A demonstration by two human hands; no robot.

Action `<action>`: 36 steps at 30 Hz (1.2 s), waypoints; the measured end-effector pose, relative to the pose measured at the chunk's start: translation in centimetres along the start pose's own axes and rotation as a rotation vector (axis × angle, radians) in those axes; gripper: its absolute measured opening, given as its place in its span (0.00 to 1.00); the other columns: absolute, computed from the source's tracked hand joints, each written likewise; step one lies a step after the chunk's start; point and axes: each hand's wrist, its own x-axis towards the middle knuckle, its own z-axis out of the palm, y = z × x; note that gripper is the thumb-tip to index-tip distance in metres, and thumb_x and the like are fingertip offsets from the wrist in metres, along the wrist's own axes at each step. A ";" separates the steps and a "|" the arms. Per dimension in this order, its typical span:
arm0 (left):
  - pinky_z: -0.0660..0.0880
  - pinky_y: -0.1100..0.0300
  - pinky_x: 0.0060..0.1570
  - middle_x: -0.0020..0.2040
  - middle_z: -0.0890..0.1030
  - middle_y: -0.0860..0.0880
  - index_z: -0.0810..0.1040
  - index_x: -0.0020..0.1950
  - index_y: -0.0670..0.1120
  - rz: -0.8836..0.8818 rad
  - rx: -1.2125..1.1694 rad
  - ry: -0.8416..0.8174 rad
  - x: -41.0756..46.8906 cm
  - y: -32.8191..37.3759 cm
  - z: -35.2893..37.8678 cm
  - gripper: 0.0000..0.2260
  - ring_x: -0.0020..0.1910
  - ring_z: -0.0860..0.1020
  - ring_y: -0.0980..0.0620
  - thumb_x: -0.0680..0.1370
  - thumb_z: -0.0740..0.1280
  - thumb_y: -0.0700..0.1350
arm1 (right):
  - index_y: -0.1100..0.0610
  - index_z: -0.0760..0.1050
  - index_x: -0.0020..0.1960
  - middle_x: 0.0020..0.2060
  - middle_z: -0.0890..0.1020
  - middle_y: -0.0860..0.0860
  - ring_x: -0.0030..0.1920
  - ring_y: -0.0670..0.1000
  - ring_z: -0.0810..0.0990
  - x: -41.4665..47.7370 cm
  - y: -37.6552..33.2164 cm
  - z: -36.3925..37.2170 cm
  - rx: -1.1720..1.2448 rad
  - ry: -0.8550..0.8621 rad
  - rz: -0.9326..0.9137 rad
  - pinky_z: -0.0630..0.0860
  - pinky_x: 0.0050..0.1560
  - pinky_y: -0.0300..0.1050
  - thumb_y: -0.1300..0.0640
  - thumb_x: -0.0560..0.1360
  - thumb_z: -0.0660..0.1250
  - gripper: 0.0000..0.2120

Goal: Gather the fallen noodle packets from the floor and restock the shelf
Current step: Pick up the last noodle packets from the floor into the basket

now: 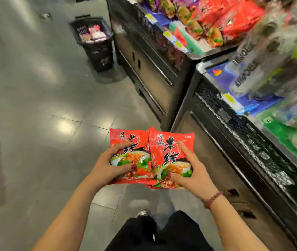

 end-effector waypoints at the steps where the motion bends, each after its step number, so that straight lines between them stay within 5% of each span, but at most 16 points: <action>1: 0.79 0.60 0.53 0.63 0.77 0.50 0.78 0.59 0.67 0.002 -0.004 0.041 0.5 -0.1 -0.9 0.29 0.55 0.81 0.54 0.59 0.79 0.52 | 0.40 0.59 0.73 0.68 0.68 0.51 0.60 0.47 0.77 1.8 -0.7 0.3 -0.012 -0.034 -0.007 0.78 0.57 0.43 0.62 0.65 0.77 0.44; 3: 0.79 0.55 0.57 0.63 0.77 0.49 0.77 0.60 0.67 0.000 -0.015 0.103 1.5 -0.1 -2.4 0.30 0.56 0.80 0.52 0.59 0.78 0.54 | 0.38 0.59 0.71 0.68 0.67 0.51 0.61 0.47 0.77 5.1 -1.9 0.9 -0.037 -0.089 -0.024 0.78 0.59 0.45 0.65 0.66 0.77 0.45; 9: 0.79 0.62 0.49 0.63 0.77 0.53 0.78 0.57 0.66 -0.022 -0.127 0.298 8.0 0.6 -7.3 0.29 0.56 0.80 0.52 0.59 0.79 0.51 | 0.36 0.59 0.72 0.67 0.71 0.50 0.60 0.48 0.78 17.6 -5.1 2.8 -0.044 -0.253 -0.042 0.79 0.58 0.49 0.62 0.66 0.78 0.45; 17: 0.78 0.67 0.42 0.61 0.77 0.54 0.77 0.62 0.57 -0.024 -0.136 0.472 21.0 5.6 -15.2 0.27 0.50 0.81 0.60 0.68 0.78 0.36 | 0.36 0.58 0.72 0.66 0.70 0.52 0.59 0.50 0.79 37.1 -11.7 3.7 -0.015 -0.443 -0.064 0.80 0.55 0.46 0.65 0.67 0.77 0.45; 21: 0.80 0.63 0.44 0.61 0.76 0.55 0.78 0.59 0.65 -0.028 -0.141 0.536 25.8 7.3 -19.1 0.27 0.52 0.81 0.56 0.68 0.79 0.41 | 0.37 0.60 0.71 0.66 0.71 0.53 0.57 0.48 0.80 45.0 -14.8 5.0 0.011 -0.503 -0.085 0.79 0.50 0.40 0.68 0.66 0.77 0.45; 28: 0.78 0.68 0.39 0.57 0.75 0.57 0.76 0.61 0.59 -0.050 -0.190 0.586 34.7 8.4 -27.2 0.25 0.48 0.81 0.63 0.71 0.75 0.36 | 0.39 0.62 0.70 0.66 0.72 0.52 0.56 0.46 0.81 55.9 -19.1 9.3 0.062 -0.518 -0.083 0.78 0.48 0.37 0.70 0.66 0.75 0.44; 36: 0.78 0.68 0.41 0.60 0.77 0.56 0.76 0.62 0.60 -0.046 -0.167 0.509 46.5 9.6 -42.2 0.26 0.52 0.80 0.54 0.70 0.78 0.39 | 0.36 0.61 0.70 0.66 0.71 0.49 0.58 0.49 0.79 70.2 -24.7 17.6 0.043 -0.426 -0.072 0.80 0.52 0.42 0.67 0.67 0.76 0.43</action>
